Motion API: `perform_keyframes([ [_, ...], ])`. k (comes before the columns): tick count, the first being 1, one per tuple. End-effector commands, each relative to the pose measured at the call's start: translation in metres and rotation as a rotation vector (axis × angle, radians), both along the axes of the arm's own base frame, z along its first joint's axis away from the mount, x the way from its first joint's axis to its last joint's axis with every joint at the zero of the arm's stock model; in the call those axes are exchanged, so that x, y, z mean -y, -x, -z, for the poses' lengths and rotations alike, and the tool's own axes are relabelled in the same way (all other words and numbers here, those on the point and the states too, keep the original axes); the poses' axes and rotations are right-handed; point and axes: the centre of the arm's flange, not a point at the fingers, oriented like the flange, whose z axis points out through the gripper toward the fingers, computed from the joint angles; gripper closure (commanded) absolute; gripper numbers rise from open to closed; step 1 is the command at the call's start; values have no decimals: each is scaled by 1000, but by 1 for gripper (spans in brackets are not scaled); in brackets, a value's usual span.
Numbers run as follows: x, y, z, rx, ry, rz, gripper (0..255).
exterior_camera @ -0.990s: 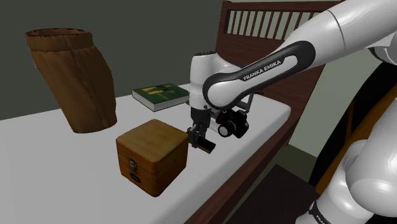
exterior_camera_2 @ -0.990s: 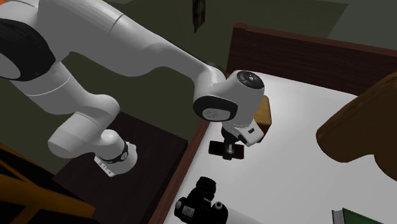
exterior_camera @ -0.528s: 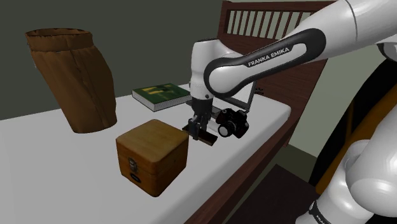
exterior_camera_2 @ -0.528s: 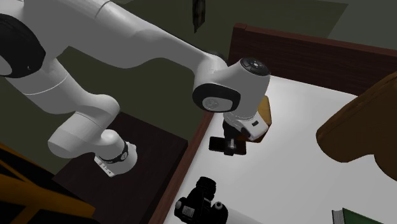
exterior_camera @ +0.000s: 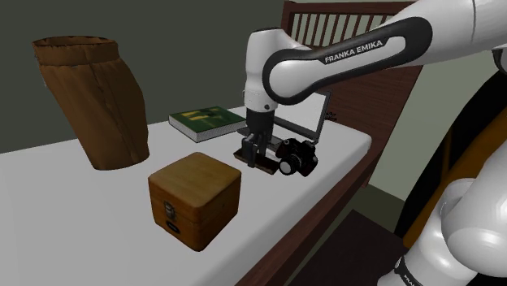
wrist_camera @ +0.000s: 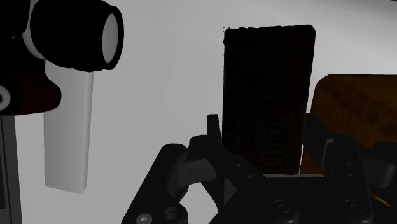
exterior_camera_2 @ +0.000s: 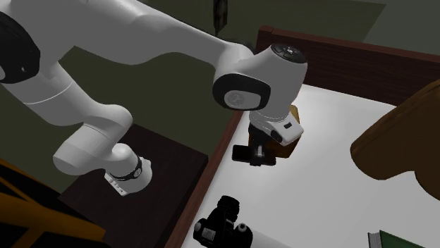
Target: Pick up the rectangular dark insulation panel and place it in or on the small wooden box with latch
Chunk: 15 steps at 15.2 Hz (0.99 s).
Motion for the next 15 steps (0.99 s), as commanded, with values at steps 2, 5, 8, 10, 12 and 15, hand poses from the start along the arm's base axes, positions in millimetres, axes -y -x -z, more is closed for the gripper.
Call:
perform_keyframes([
  [2,1,-1,-17,0,0,0,255],
  [5,1,-1,-32,0,0,0,255],
  [8,1,-1,-48,0,0,0,255],
  [10,1,-1,-59,0,0,0,255],
  [12,1,-1,-69,0,0,0,255],
  [15,1,-1,-85,0,0,0,255],
])
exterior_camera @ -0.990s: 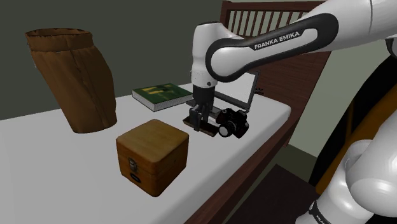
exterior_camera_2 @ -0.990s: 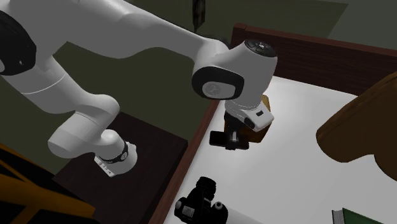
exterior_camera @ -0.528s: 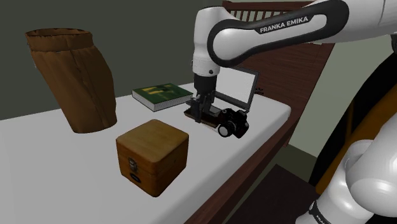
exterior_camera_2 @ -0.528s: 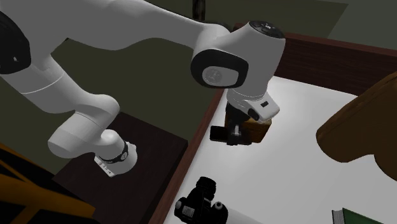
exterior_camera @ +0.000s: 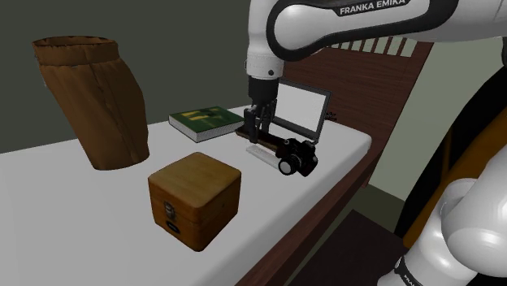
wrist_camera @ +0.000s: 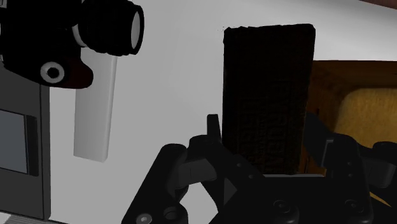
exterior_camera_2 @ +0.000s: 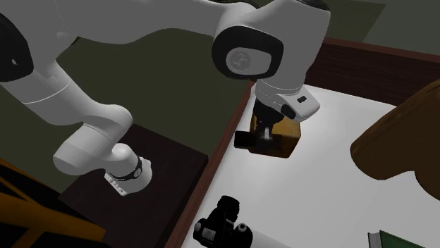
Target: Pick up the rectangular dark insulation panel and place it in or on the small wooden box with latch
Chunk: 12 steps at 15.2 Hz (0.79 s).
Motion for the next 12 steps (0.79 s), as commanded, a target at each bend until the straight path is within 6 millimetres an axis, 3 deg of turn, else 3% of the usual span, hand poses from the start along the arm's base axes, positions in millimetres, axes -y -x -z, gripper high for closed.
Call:
perform_keyframes([
  [1,1,1,-11,0,0,0,255],
  [2,1,1,-16,0,0,0,255],
  [12,-130,-15,-20,0,0,0,255],
])
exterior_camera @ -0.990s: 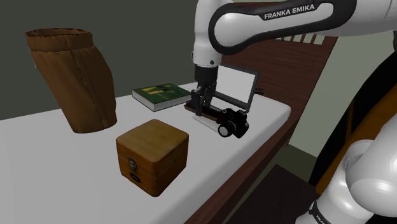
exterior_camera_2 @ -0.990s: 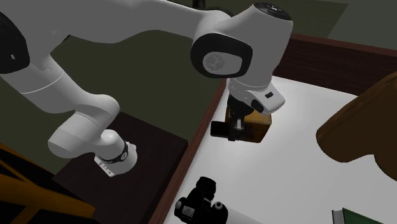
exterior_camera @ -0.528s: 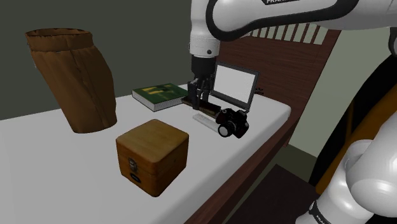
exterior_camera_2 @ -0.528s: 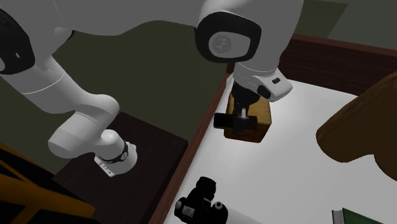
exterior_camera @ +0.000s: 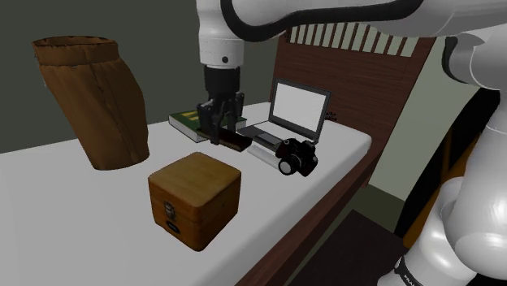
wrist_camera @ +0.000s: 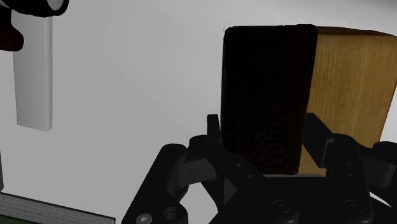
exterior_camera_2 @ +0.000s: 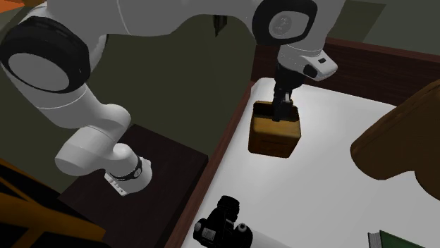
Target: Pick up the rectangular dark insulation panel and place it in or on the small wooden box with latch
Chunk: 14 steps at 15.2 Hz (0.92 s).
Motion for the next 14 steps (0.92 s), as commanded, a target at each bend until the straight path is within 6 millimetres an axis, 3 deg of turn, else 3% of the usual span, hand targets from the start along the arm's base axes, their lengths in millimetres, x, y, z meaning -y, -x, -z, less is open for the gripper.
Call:
perform_keyframes([
  [1,-26,0,1,0,0,1,255],
  [5,-72,-6,0,0,0,1,255],
  [14,-72,-6,47,0,0,1,255],
])
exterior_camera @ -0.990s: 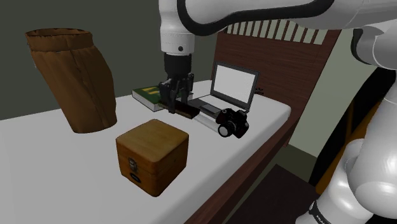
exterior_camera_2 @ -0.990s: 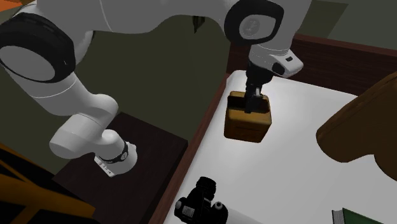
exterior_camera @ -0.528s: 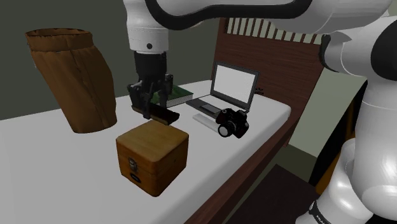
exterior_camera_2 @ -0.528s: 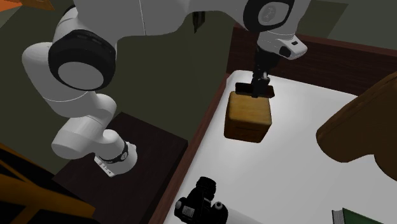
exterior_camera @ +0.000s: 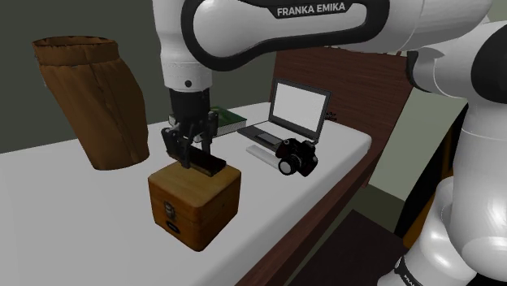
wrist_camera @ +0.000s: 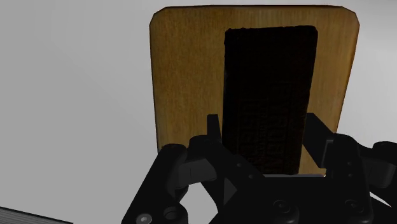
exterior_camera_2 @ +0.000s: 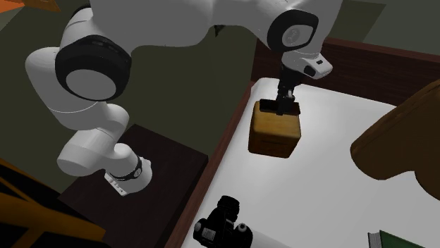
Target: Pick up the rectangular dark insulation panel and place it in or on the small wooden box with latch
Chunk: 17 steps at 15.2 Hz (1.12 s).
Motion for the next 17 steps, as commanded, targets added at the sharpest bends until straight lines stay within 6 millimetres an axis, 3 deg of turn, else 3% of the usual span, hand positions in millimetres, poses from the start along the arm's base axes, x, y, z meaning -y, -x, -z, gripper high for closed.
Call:
perform_keyframes([
  [1,1,0,11,0,0,0,255],
  [5,1,0,35,0,0,0,255],
  [13,1,0,35,0,0,0,255],
  [14,1,0,35,0,0,0,0],
  [17,1,0,35,0,0,0,0],
])
